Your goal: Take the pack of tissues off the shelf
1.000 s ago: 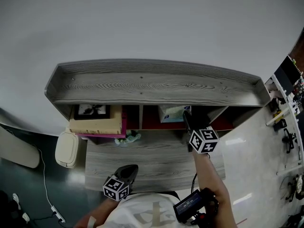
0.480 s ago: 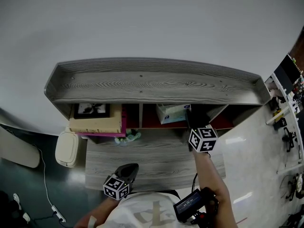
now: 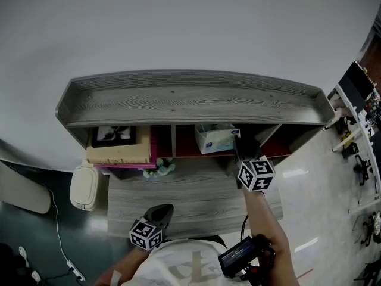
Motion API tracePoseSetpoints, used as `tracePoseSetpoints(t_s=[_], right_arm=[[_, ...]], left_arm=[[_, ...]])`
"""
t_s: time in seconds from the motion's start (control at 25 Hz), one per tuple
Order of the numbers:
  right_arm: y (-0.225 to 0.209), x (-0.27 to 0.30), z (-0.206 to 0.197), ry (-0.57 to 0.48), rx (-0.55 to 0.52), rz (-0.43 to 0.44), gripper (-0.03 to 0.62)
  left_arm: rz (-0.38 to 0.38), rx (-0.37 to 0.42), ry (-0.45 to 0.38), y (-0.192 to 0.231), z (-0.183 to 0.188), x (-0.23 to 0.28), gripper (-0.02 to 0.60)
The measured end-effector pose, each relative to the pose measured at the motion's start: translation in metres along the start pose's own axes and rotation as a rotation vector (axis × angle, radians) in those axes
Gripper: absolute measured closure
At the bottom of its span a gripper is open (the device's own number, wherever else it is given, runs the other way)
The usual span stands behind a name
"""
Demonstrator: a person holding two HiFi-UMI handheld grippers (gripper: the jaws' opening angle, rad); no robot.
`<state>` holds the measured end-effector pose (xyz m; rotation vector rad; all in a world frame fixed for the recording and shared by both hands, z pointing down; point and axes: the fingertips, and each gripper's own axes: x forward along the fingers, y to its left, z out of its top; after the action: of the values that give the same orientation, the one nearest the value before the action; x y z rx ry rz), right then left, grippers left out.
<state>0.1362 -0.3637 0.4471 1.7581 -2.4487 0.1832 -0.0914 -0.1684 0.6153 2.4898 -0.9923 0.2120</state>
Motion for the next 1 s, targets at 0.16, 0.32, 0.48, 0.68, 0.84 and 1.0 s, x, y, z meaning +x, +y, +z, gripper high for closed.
tracePoseSetpoints(t_s=[0.16,0.32,0.48,0.68,0.84,1.0], right_arm=[[0.000,-0.013,0.004,-0.031,0.004,0.005,0.574],[0.000,-0.025,0.006,-0.064,0.008,0.011,0.576],[0.000,-0.037,0.010,-0.105,0.013,0.019,0.577],[-0.001,-0.051,0.012,-0.138,0.020,0.031,0.577],[-0.002,-0.062,0.010,-0.149,0.027,0.042,0.577],[-0.005,-0.078,0.003,-0.147,0.030,0.035,0.577]], left_arm=[[-0.014,0.008,0.003,-0.005,-0.002,0.000,0.578],[-0.030,0.019,0.006,-0.010,-0.003,0.000,0.578],[-0.042,0.028,0.012,-0.015,-0.004,0.000,0.578],[-0.049,0.035,0.019,-0.019,-0.006,-0.002,0.578],[-0.060,0.041,0.024,-0.024,-0.006,0.000,0.578],[-0.081,0.049,0.027,-0.030,-0.006,0.003,0.578]])
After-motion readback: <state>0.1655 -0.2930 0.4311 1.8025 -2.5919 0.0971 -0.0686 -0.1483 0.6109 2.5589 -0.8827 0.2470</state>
